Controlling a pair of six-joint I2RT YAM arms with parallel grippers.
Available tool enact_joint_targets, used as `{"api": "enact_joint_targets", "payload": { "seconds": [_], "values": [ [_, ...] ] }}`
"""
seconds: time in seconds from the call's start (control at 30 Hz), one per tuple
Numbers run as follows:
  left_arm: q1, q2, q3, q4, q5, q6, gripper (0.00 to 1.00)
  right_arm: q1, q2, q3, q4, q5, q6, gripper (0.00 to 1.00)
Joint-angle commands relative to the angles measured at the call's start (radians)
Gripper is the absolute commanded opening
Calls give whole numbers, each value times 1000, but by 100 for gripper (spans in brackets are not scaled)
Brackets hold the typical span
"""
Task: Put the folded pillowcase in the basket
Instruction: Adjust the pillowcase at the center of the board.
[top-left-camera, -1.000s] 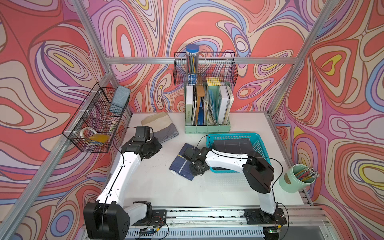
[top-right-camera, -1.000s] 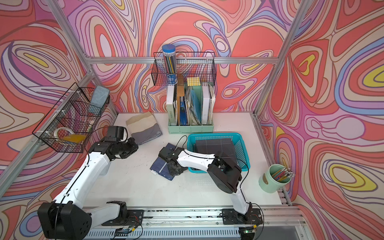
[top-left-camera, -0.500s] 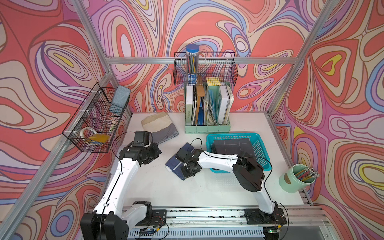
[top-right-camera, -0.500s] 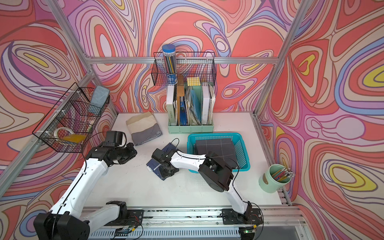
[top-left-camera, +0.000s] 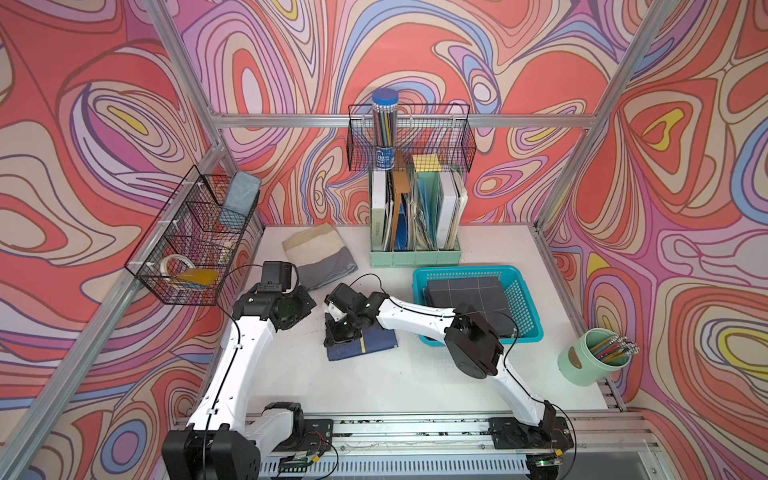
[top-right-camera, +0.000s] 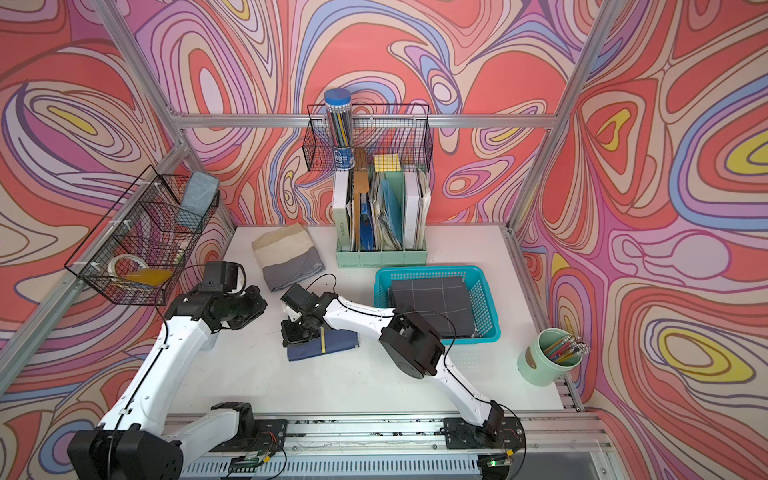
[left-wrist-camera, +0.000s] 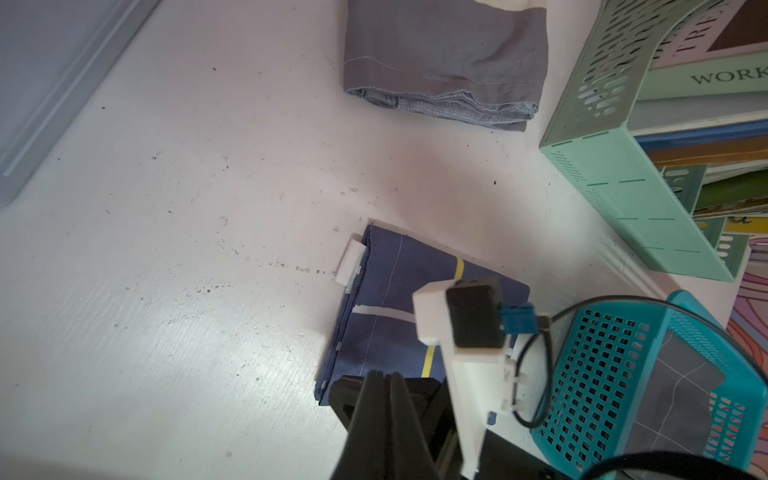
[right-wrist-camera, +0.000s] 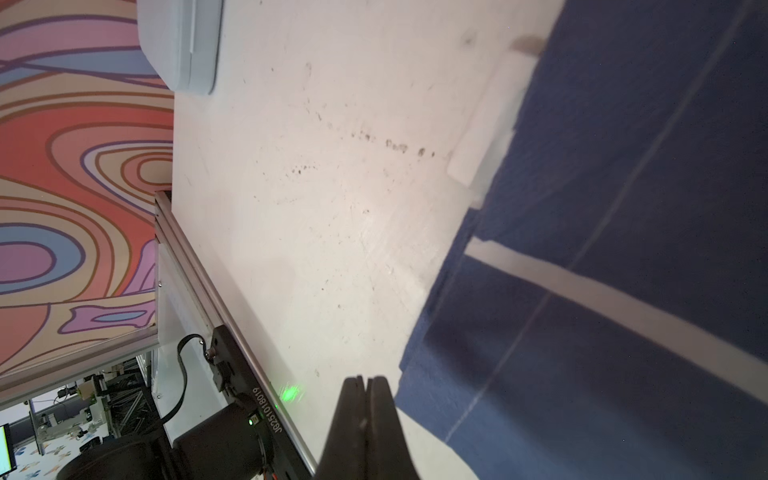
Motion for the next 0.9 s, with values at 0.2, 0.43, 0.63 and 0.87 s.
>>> {"api": "enact_joint_targets", "payload": {
  "seconds": [0.2,0.43,0.63,0.87],
  "values": [
    [7,240,-2,-46,172,140,9,-97,-181,5,-520,521,-207,16],
    [9,183,-45,-43,117,135,10,-63,-60,-57,-475,486,-173,0],
    [19,212,-74,-46,91,173,13,6,-32,-121,-387,420,-153,0],
    [40,290,-49,-80,53,228,29,27,-72,-132,-337,395,-101,0]
  ]
}}
